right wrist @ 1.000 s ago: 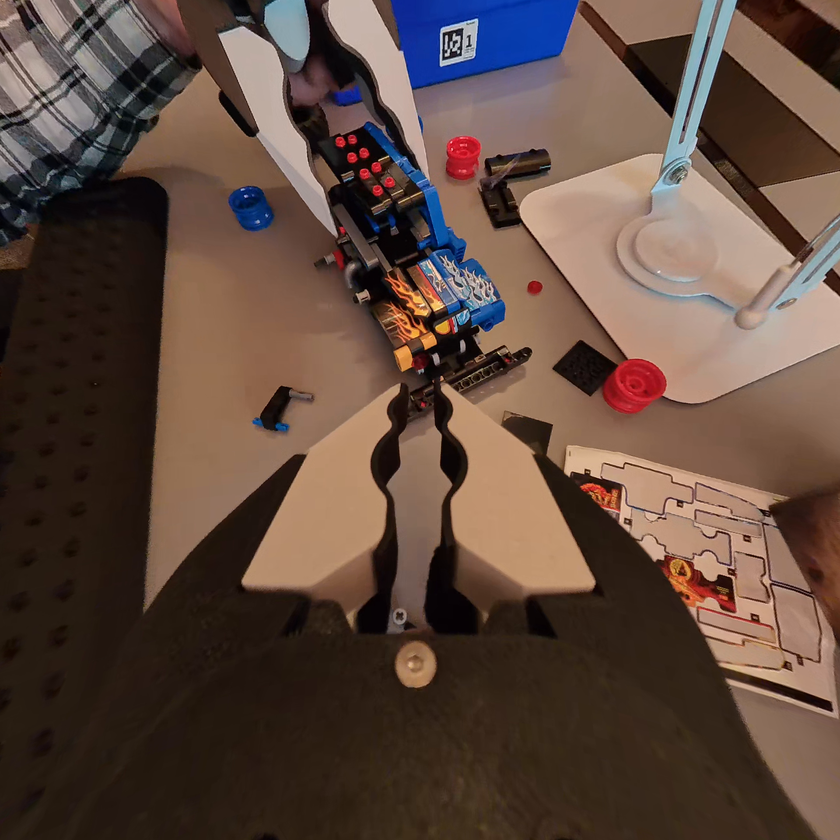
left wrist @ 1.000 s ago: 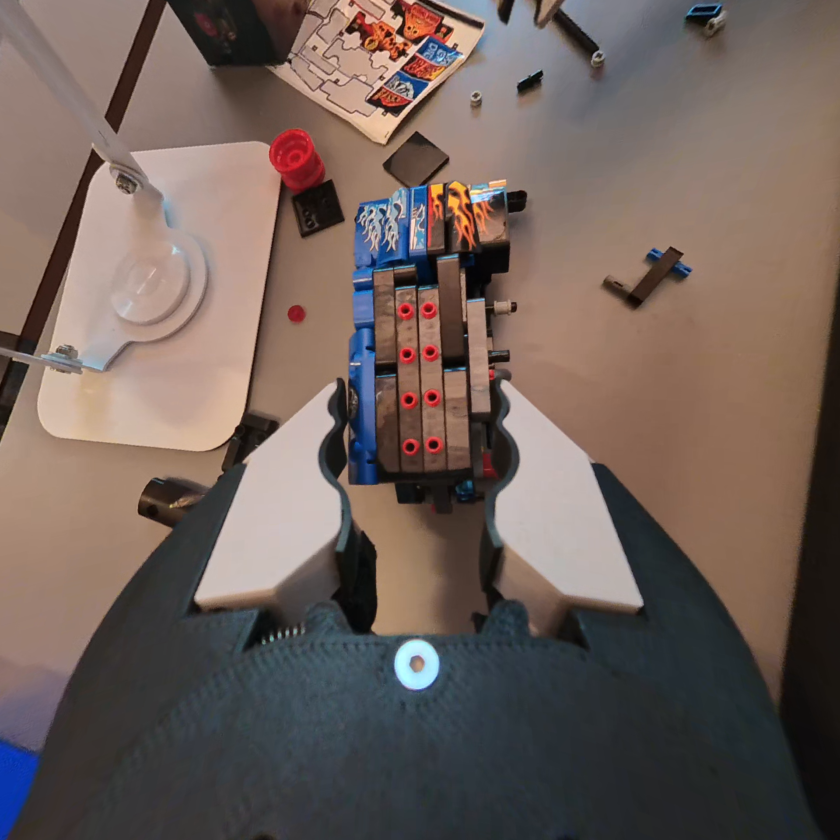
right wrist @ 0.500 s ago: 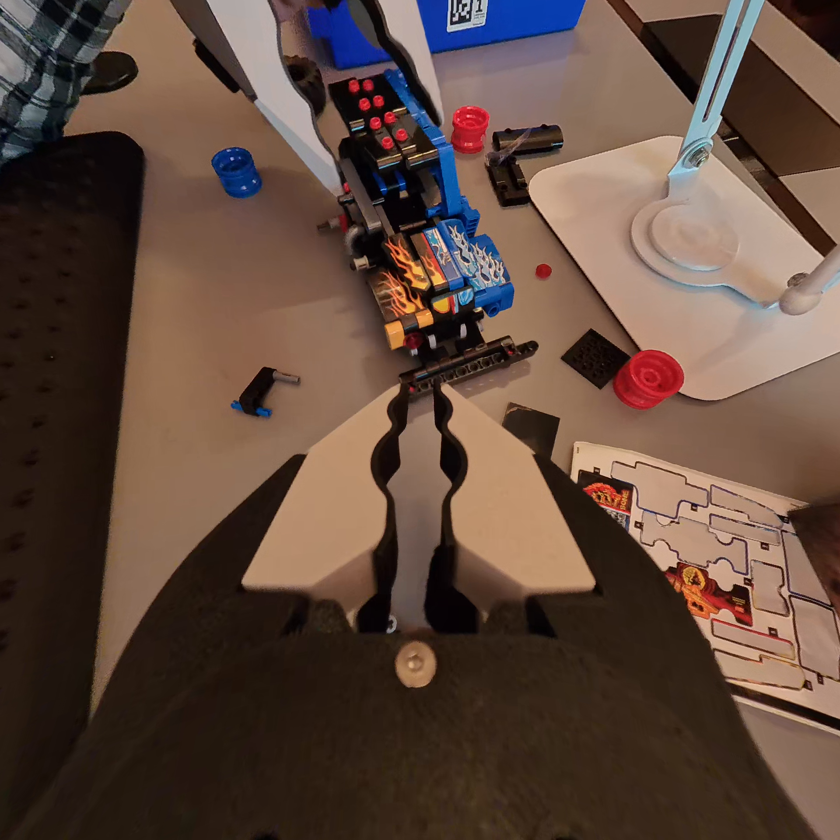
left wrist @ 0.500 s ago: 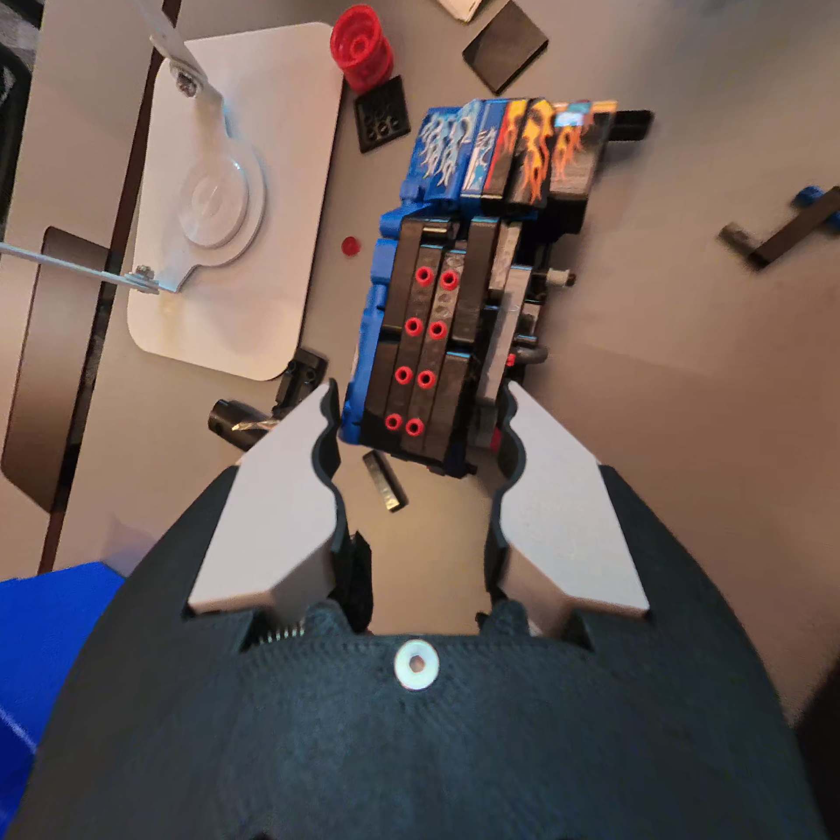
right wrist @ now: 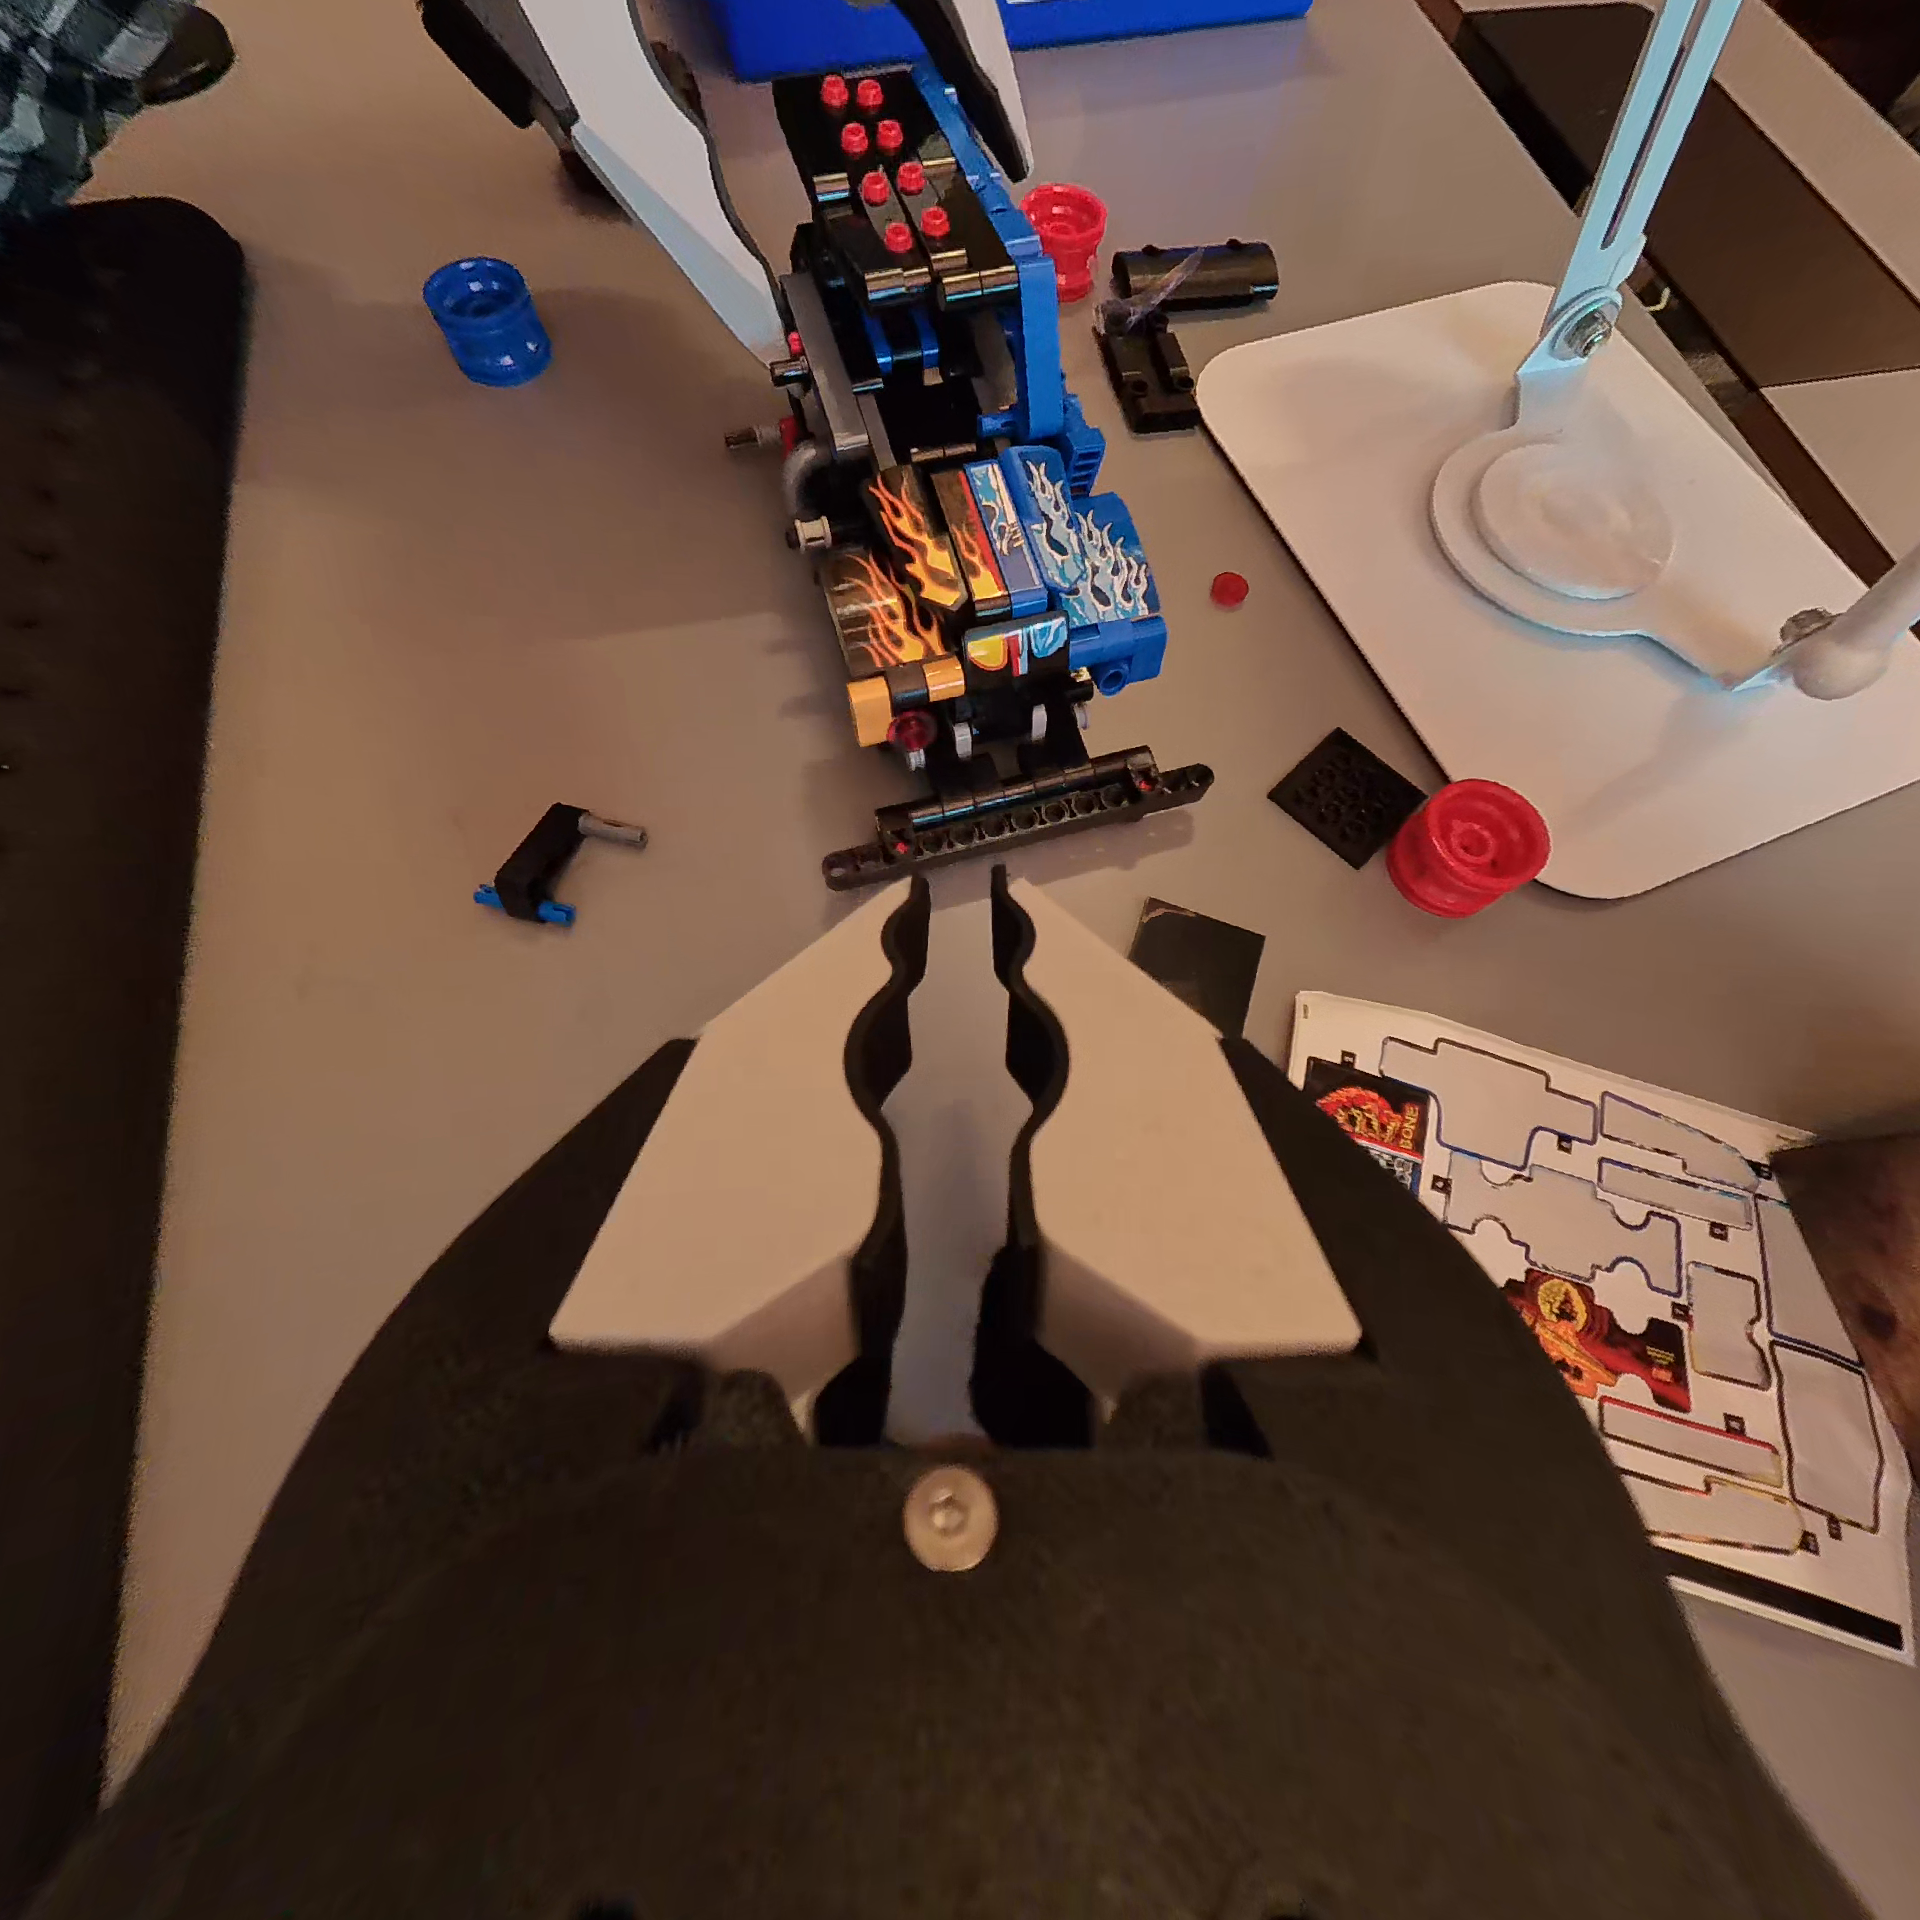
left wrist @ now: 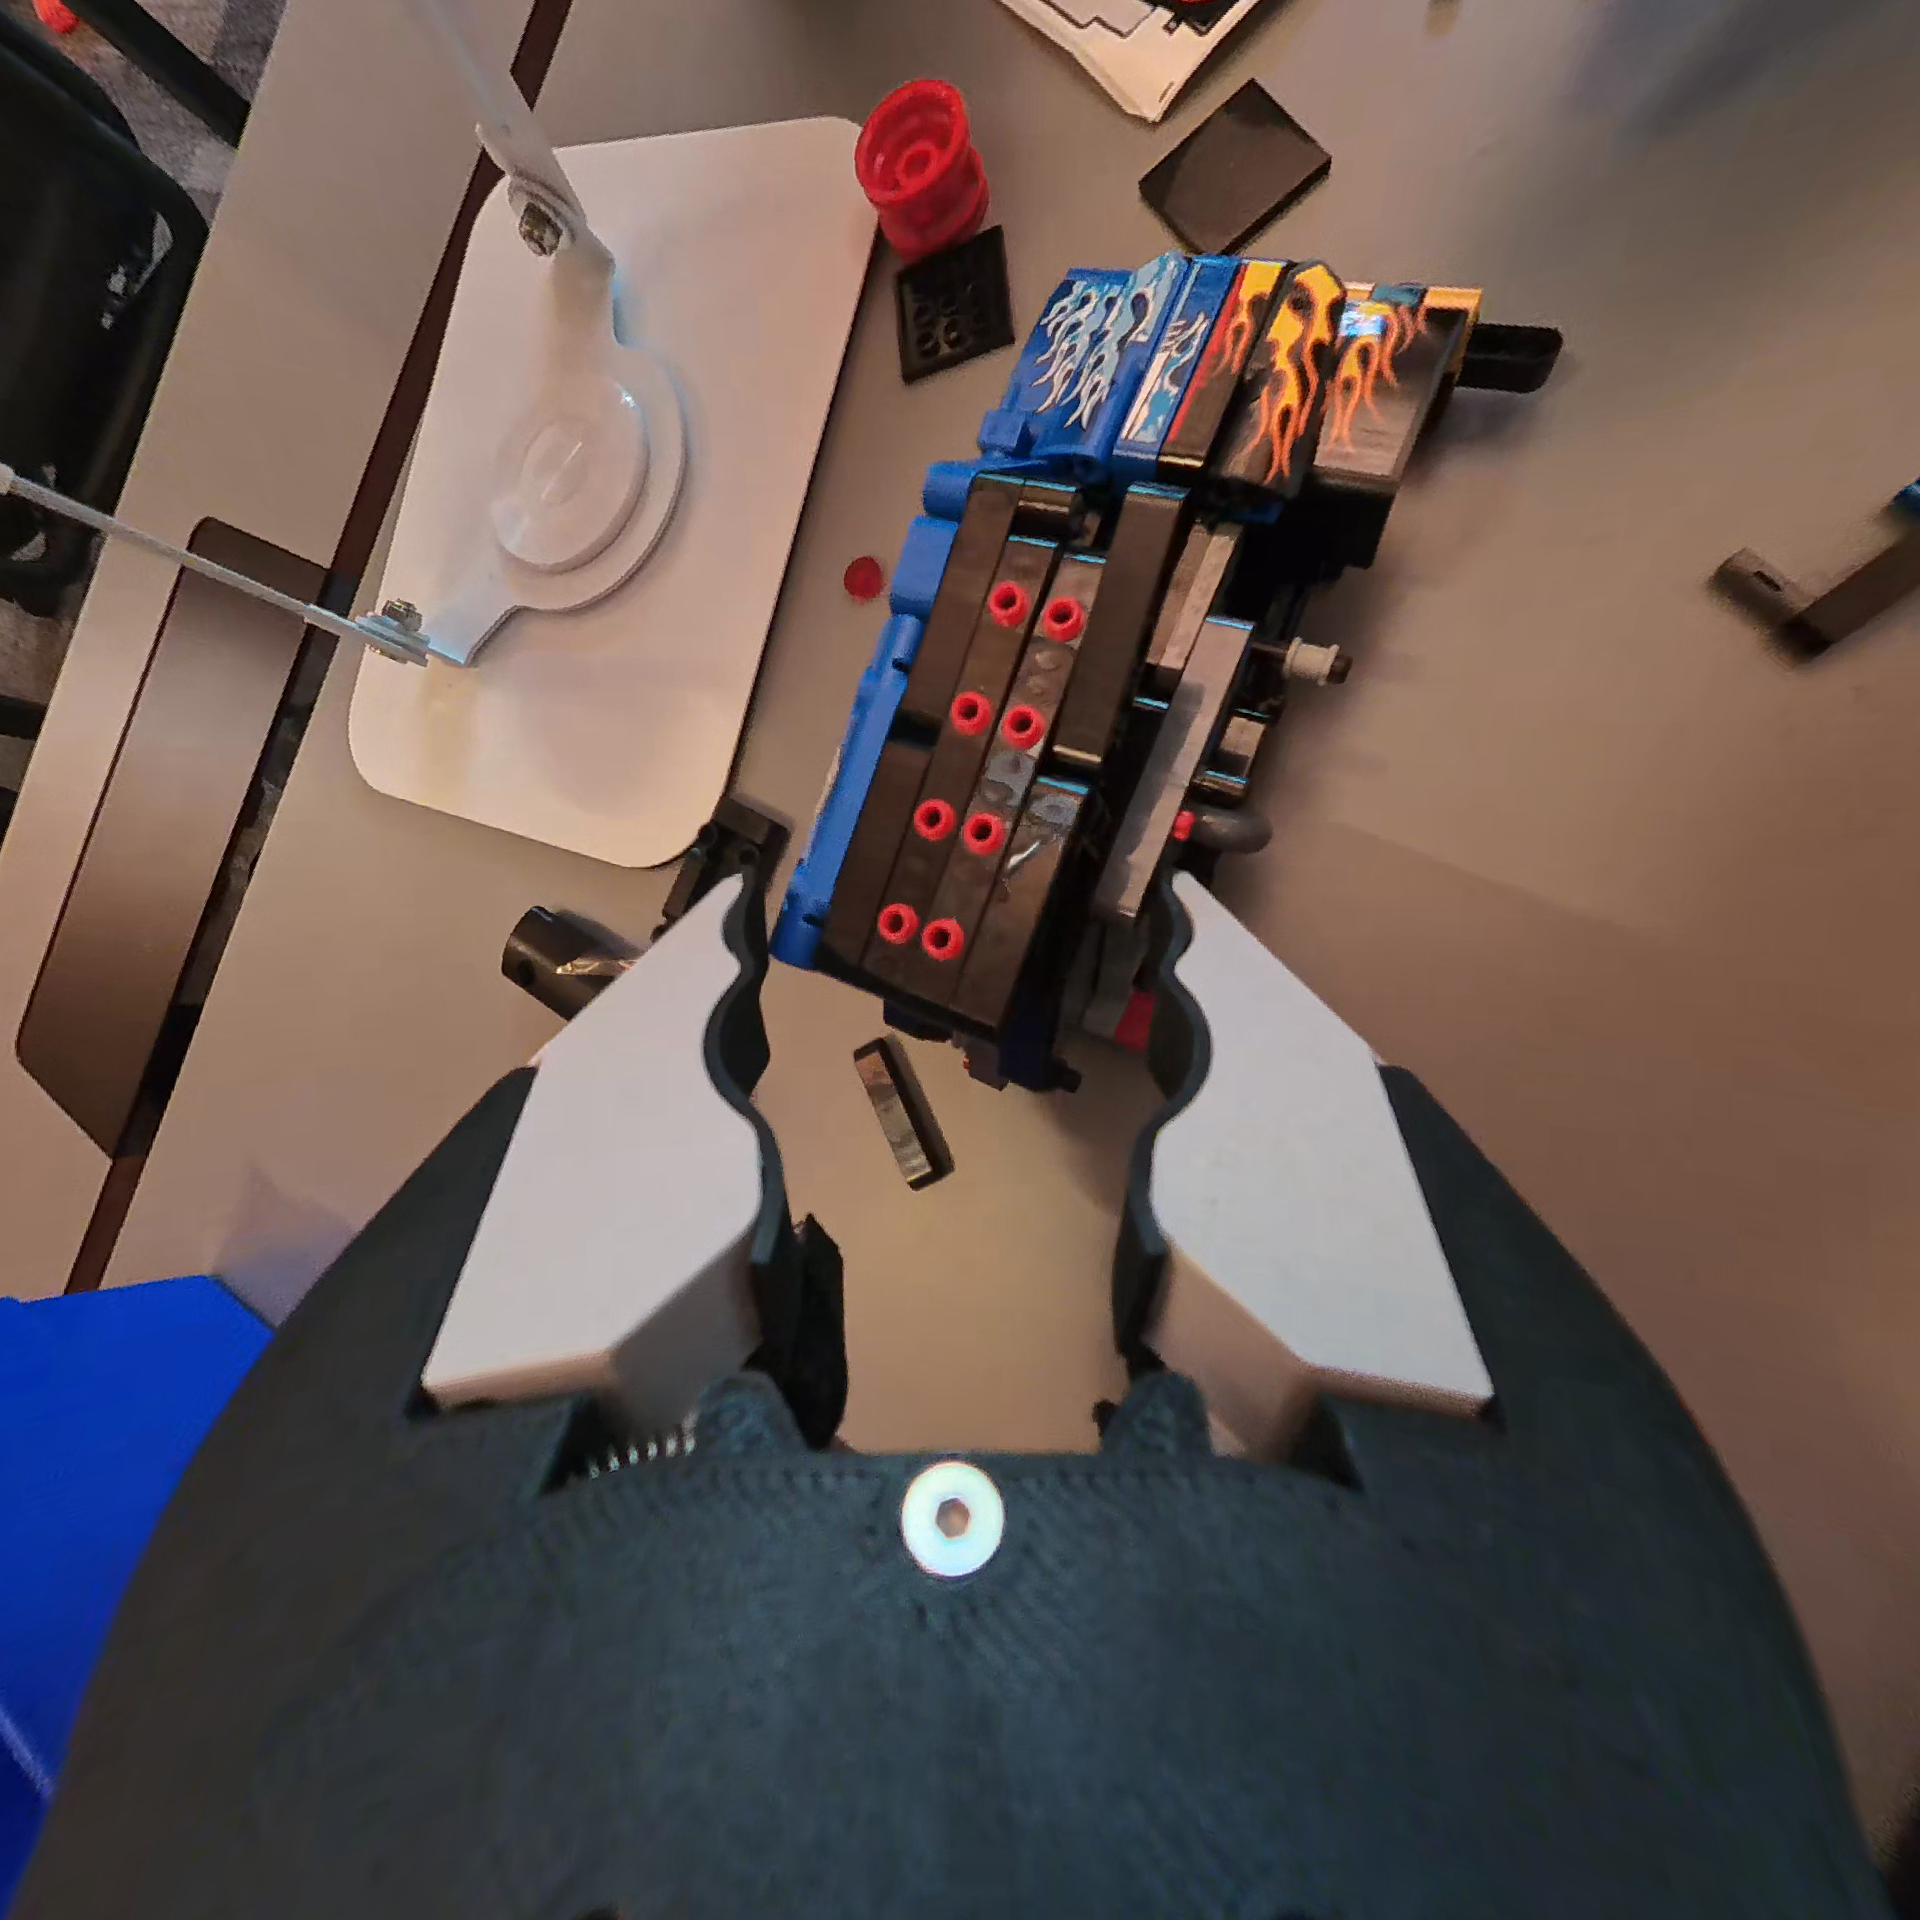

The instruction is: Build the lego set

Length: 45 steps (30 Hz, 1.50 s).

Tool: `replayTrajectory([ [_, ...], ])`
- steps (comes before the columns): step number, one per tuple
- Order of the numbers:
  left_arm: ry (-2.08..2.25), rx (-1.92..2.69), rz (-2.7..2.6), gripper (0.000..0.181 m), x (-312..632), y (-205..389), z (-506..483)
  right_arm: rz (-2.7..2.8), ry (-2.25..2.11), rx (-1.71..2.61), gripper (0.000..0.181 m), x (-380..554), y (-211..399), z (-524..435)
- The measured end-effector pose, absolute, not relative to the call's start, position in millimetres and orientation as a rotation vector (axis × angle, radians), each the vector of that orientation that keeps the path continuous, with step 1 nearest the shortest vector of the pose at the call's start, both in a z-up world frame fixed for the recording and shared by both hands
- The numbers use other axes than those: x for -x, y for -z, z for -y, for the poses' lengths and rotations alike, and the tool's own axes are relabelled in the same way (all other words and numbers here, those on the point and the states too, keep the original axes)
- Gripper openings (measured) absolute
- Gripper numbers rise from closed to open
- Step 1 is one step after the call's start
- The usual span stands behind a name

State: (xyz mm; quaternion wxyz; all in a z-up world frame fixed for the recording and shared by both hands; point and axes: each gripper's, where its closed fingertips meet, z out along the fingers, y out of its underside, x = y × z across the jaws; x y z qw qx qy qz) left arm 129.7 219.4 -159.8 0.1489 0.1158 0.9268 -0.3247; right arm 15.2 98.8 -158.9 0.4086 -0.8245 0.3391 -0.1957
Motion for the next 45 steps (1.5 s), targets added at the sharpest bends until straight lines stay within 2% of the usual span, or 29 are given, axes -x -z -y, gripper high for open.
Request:
replayTrajectory([
  [45,0.945,-0.228,-2.555,0.07,-159,161,-224,-0.862,0.521,2.147,0.012,-17,179,-90],
])
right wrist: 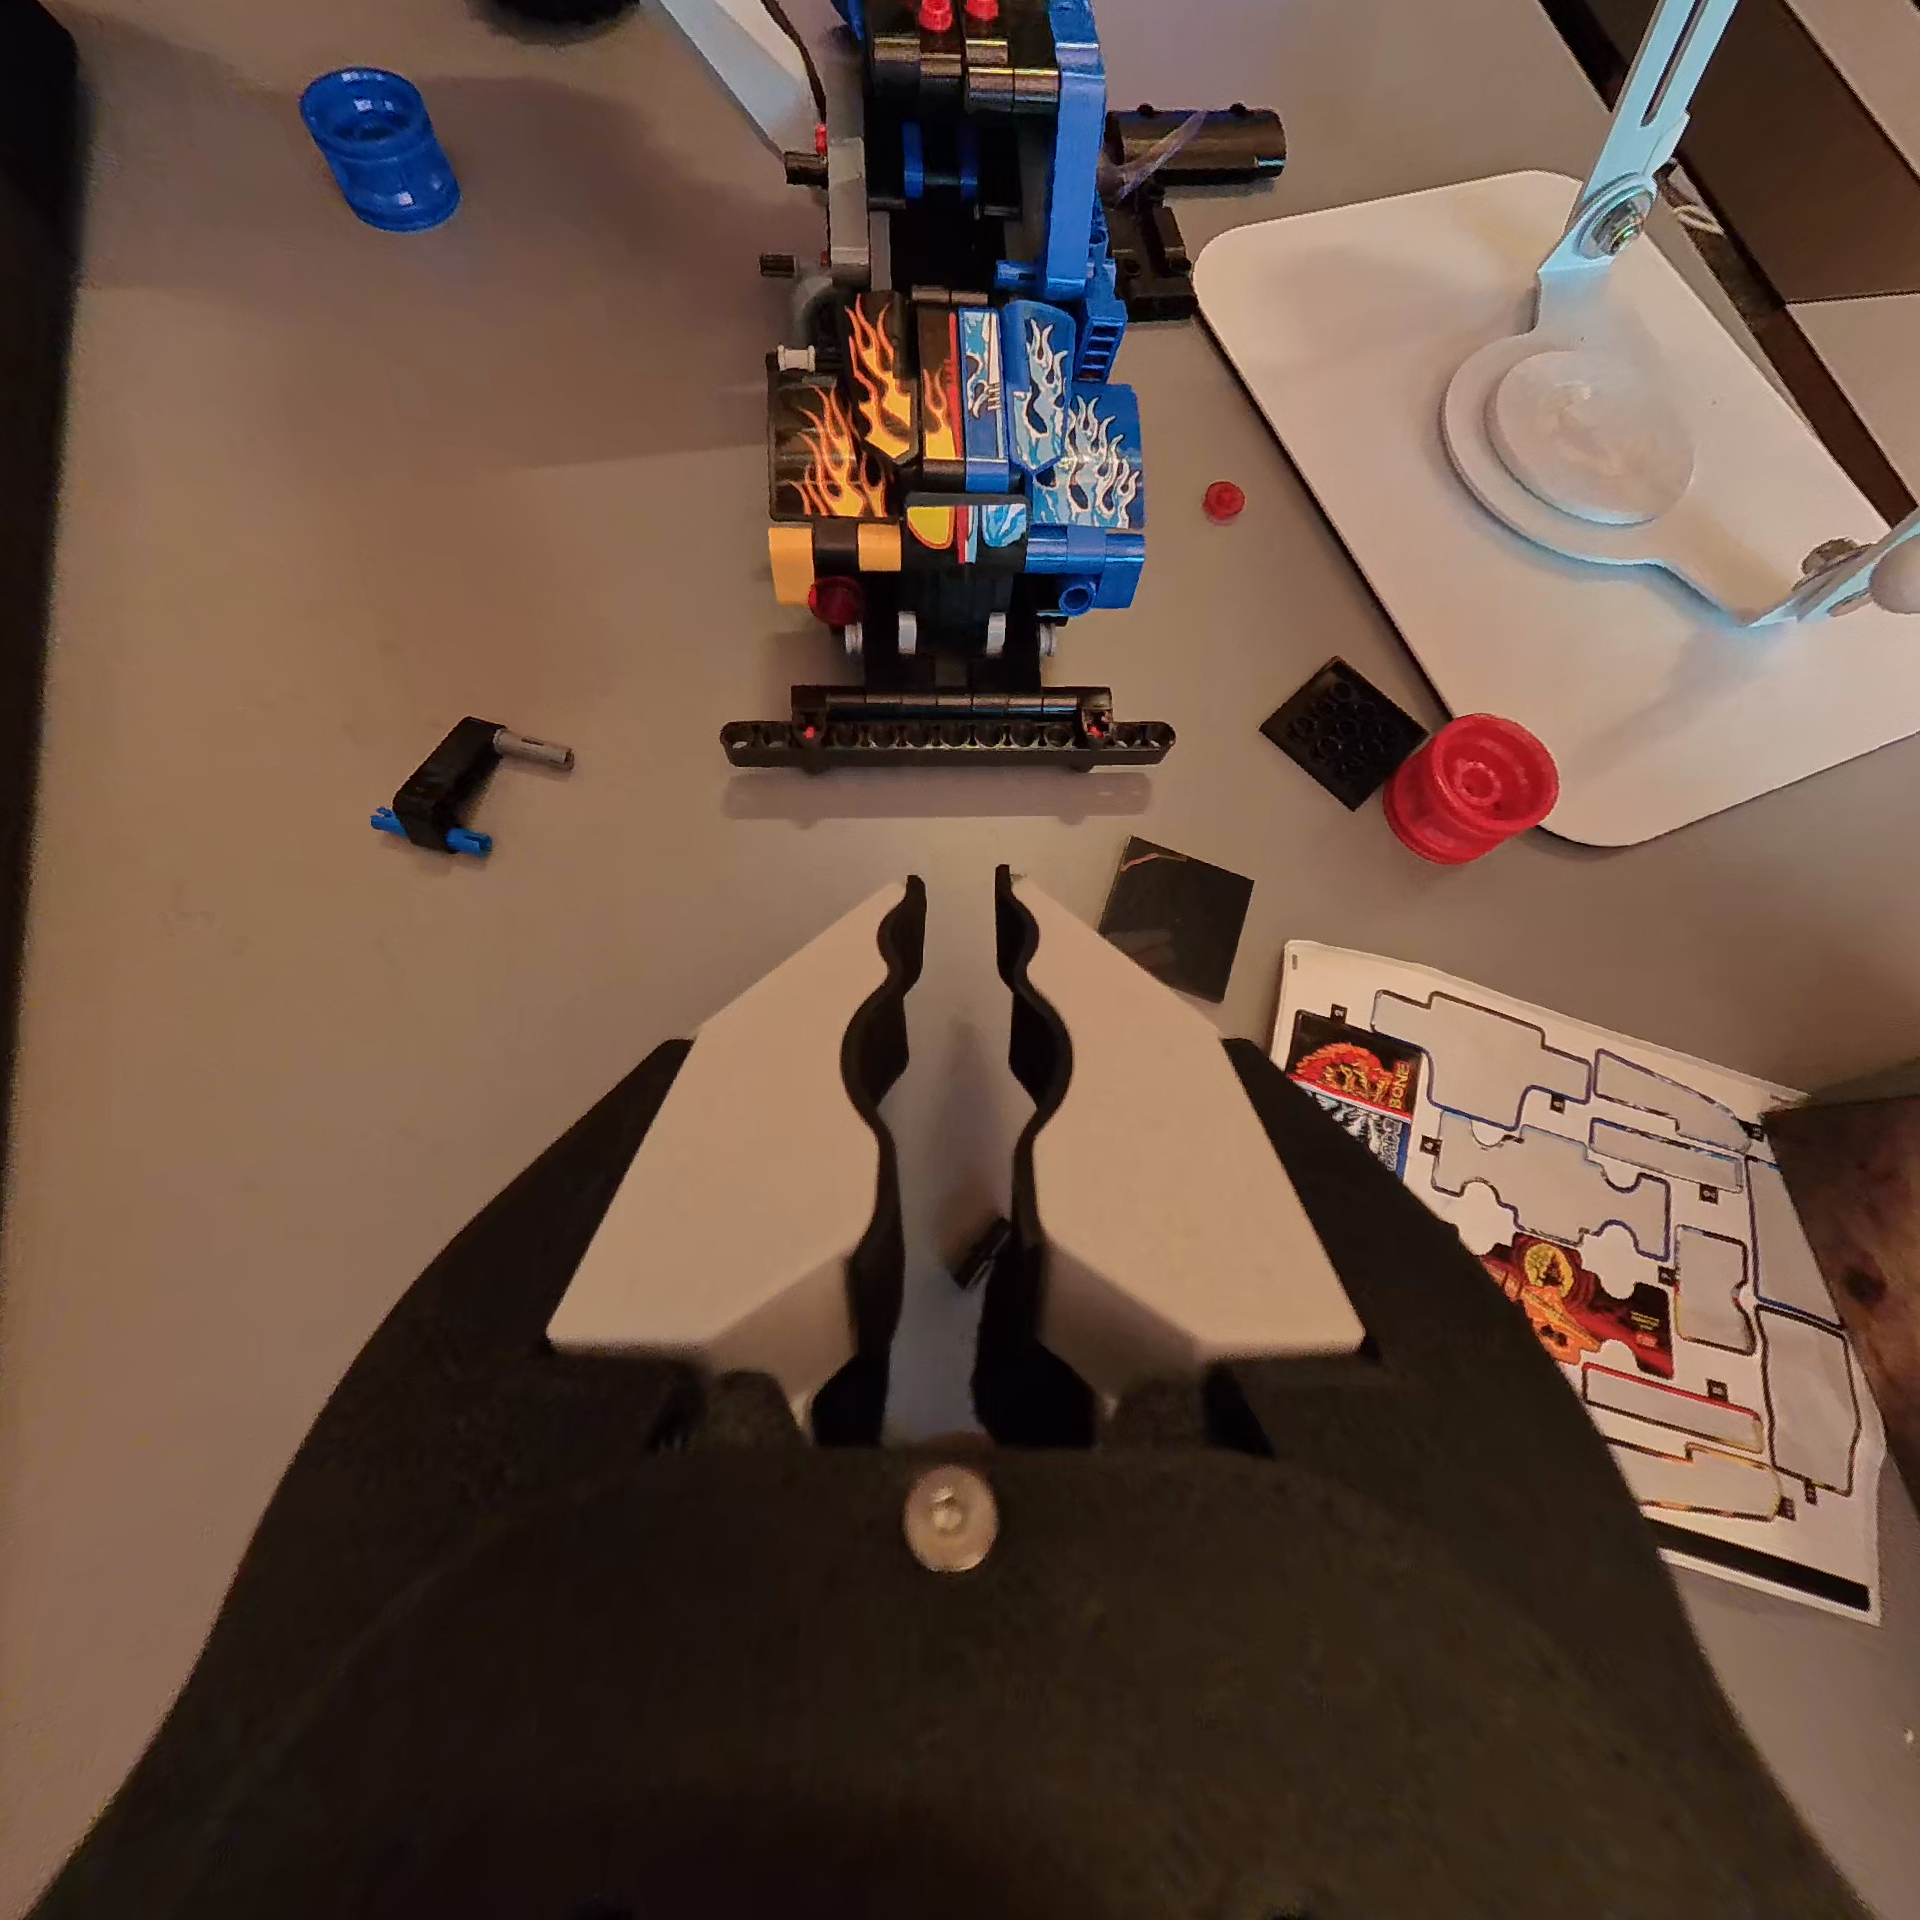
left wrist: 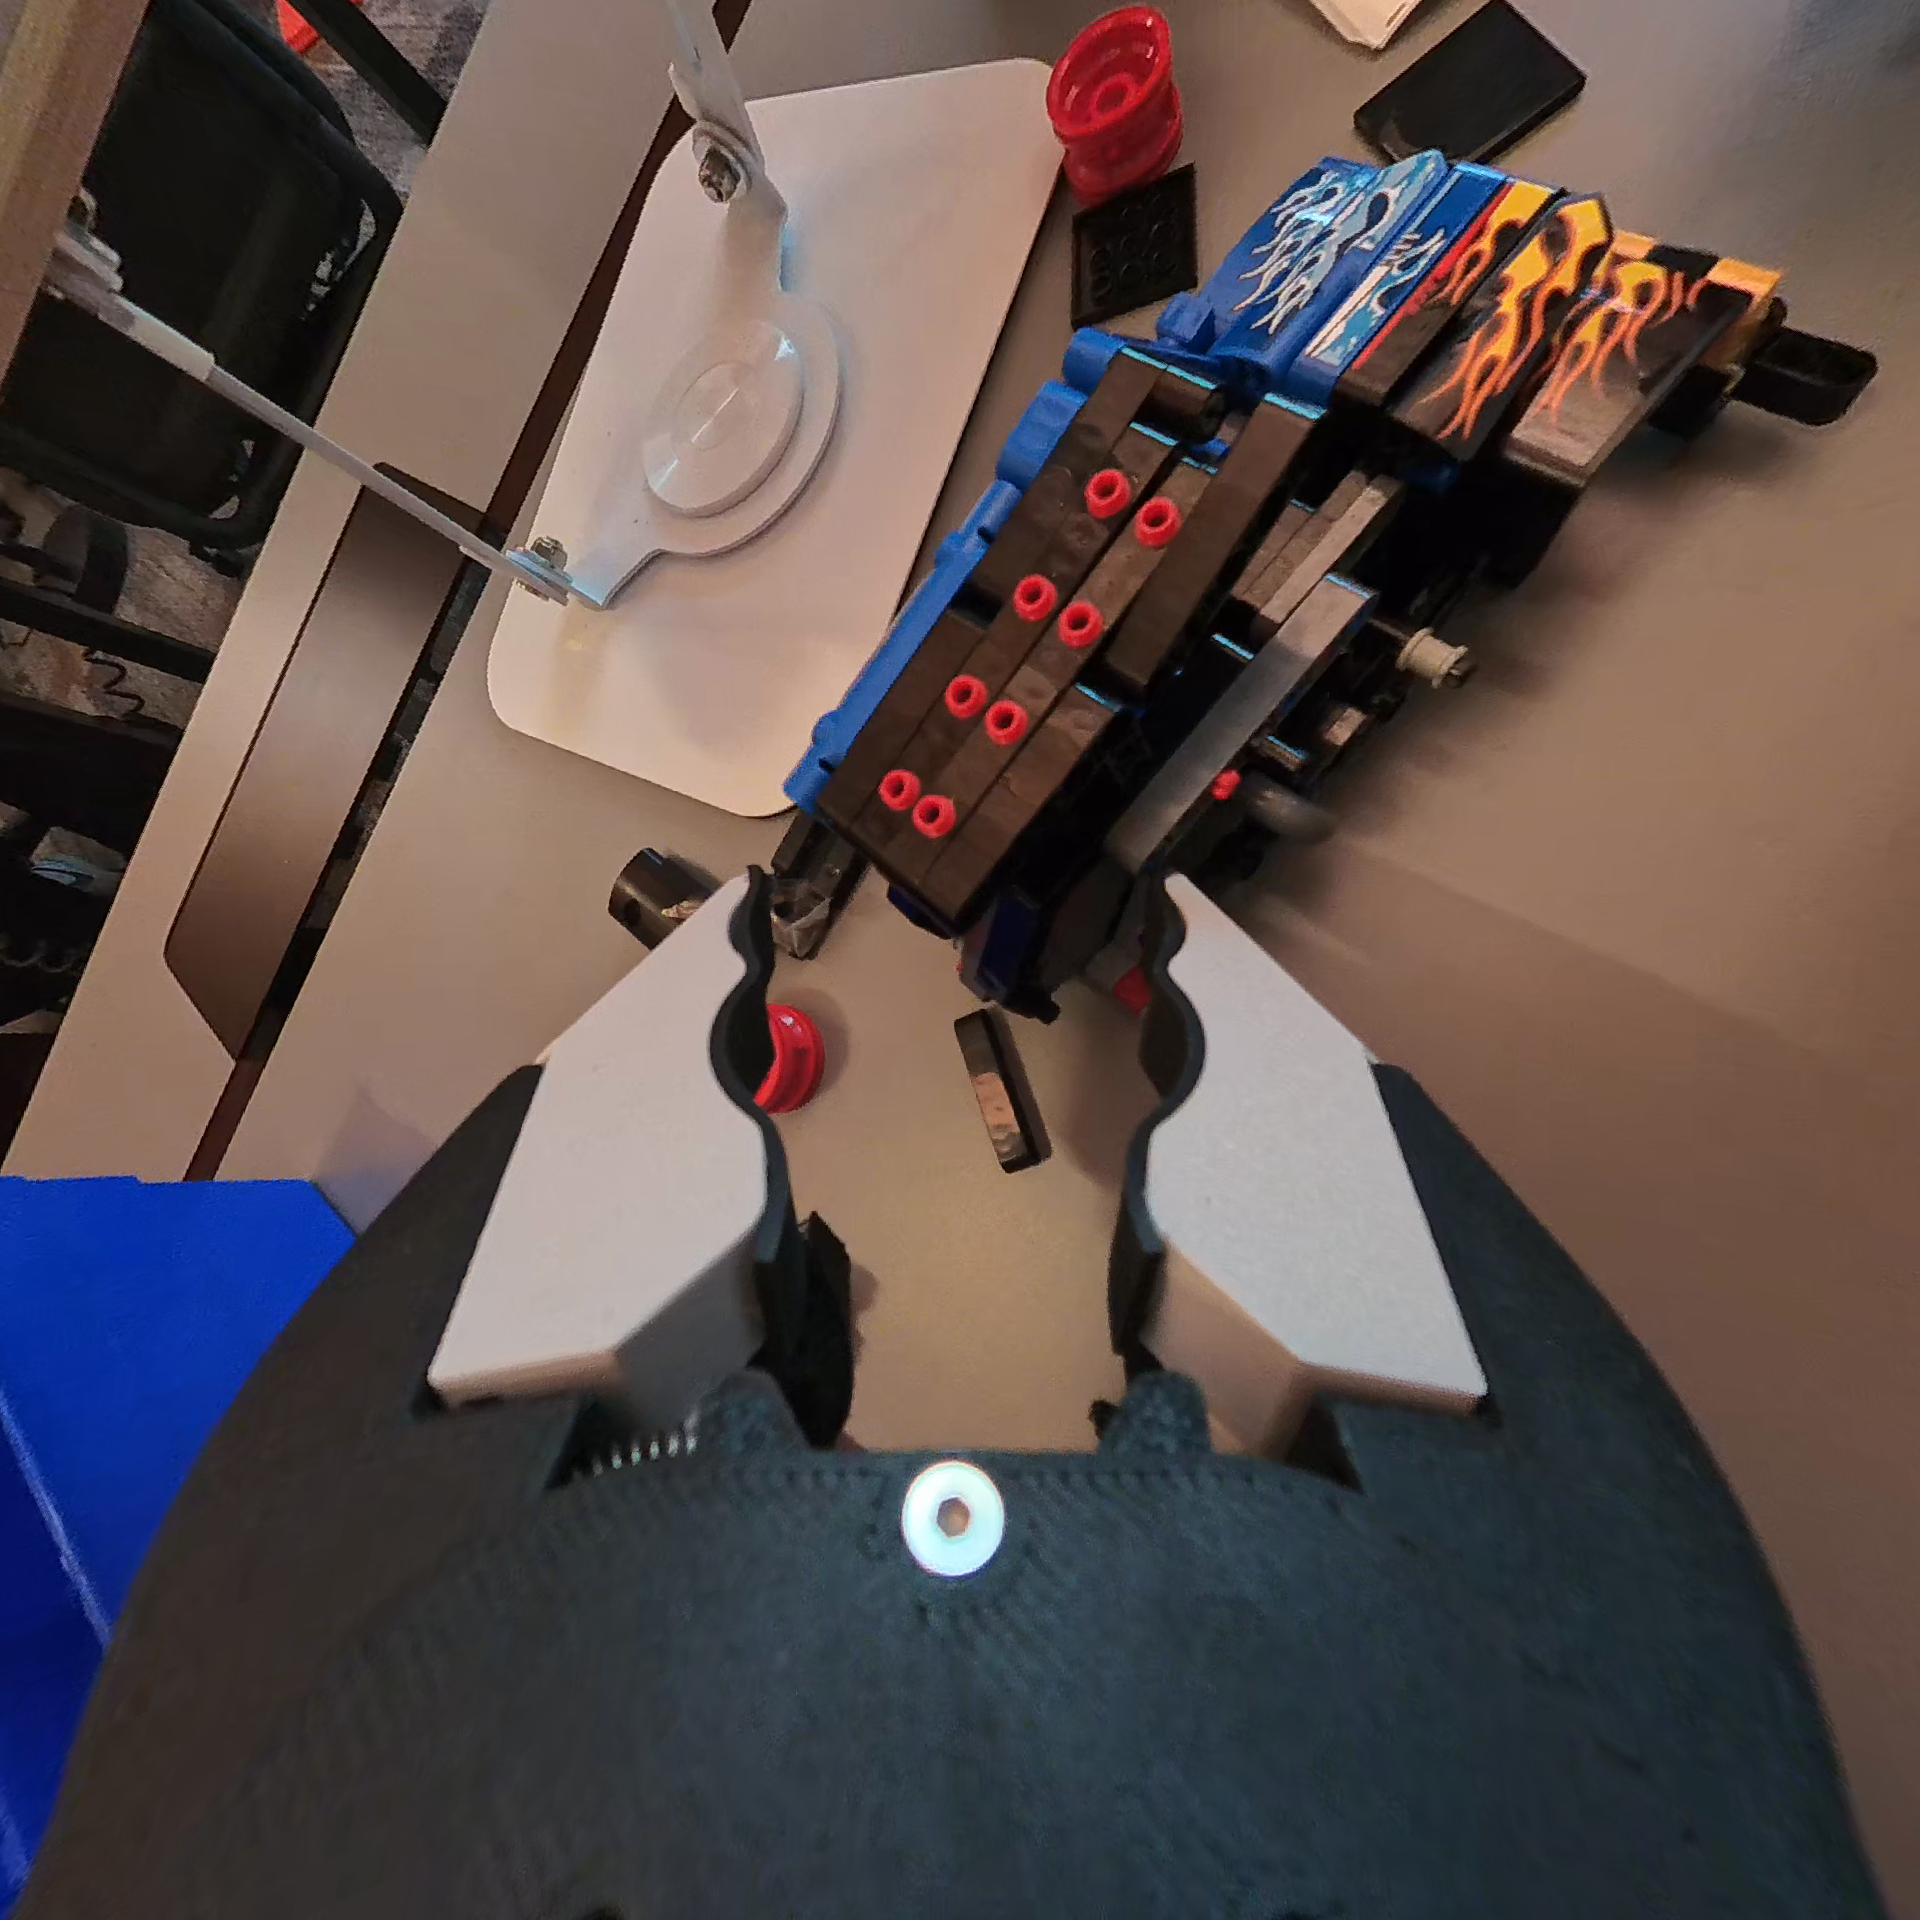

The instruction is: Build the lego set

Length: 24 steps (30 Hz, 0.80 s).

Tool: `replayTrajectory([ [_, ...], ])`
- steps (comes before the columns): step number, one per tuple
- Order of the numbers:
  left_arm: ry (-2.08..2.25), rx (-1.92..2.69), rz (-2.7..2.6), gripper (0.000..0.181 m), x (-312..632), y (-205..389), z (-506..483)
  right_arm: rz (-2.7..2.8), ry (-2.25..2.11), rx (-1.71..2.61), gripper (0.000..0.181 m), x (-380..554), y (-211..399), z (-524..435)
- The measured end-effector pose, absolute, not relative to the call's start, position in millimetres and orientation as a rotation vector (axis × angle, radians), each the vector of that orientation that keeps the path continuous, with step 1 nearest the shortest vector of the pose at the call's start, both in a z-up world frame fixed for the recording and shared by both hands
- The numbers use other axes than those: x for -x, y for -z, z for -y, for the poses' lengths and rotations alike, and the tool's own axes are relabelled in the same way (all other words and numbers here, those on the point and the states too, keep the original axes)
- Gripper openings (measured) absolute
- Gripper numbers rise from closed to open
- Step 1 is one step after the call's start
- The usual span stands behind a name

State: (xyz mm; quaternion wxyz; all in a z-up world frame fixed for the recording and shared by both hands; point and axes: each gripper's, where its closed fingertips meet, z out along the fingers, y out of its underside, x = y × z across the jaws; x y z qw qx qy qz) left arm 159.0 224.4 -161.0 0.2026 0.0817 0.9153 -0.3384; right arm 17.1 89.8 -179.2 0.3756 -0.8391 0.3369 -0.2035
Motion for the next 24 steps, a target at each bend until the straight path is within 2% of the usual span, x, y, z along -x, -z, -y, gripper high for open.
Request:
replayTrajectory([
  [24,0.956,-0.217,-2.544,0.07,-161.2,160.1,-224.6,-0.855,0.523,2.152,0.012,-16.7,179.9,-90.9],
])
